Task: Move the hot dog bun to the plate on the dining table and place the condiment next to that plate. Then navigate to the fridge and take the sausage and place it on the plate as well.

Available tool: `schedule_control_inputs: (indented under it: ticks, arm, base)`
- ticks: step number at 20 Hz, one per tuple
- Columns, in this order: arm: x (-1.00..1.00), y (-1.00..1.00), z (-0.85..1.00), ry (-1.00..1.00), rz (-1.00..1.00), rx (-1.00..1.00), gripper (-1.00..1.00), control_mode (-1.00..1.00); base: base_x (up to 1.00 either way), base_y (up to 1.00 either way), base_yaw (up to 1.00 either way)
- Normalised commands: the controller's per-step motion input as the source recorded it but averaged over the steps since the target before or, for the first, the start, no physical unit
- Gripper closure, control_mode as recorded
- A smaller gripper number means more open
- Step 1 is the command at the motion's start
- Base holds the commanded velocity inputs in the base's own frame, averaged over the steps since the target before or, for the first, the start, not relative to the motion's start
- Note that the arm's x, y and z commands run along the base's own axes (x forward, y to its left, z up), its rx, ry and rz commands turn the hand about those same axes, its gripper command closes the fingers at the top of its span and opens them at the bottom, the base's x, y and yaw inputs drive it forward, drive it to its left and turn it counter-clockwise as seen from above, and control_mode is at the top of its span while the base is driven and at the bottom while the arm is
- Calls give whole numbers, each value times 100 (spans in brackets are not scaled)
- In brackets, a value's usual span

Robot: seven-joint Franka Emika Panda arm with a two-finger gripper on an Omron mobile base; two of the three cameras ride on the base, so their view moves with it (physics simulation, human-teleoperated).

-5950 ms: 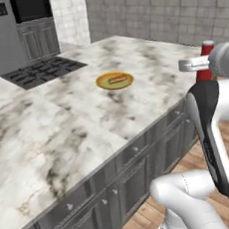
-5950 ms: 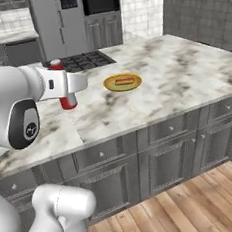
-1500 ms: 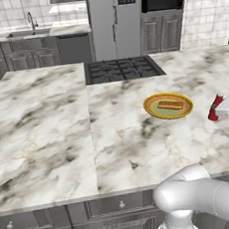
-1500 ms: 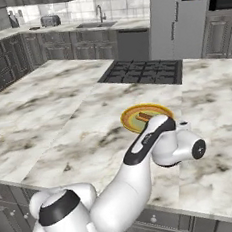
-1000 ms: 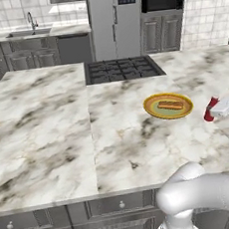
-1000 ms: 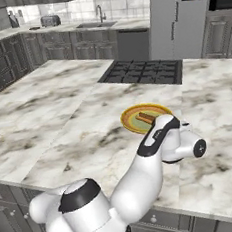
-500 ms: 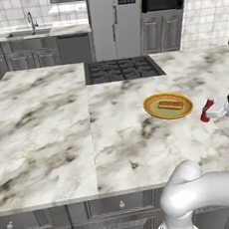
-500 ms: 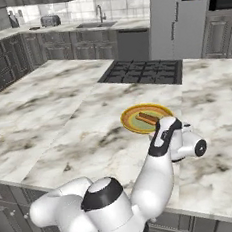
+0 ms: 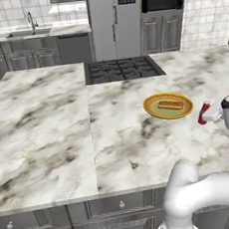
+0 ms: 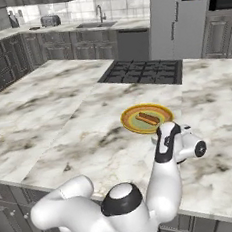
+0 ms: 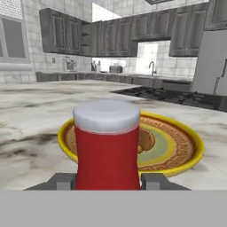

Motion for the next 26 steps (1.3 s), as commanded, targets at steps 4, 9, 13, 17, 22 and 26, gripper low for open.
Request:
schedule_control_inputs:
  ticks: [4, 9, 13, 17, 22, 26]
  arm:
    - [27, -6, -32, 0, 0, -6, 100, -100]
    - [16, -1, -18, 0, 0, 0, 100, -100]
    - [5, -2, -18, 0, 0, 0, 100, -100]
    - [-4, 0, -21, -1, 0, 0, -100, -100]
    - [-10, 0, -9, 0, 0, -1, -100, -100]
    - [-3, 0, 0, 0, 0, 0, -100, -100]
  base:
    - [0, 0, 0]
    - [0, 0, 0]
    - [0, 0, 0]
    - [0, 0, 0]
    - [0, 0, 0]
    - [0, 0, 0]
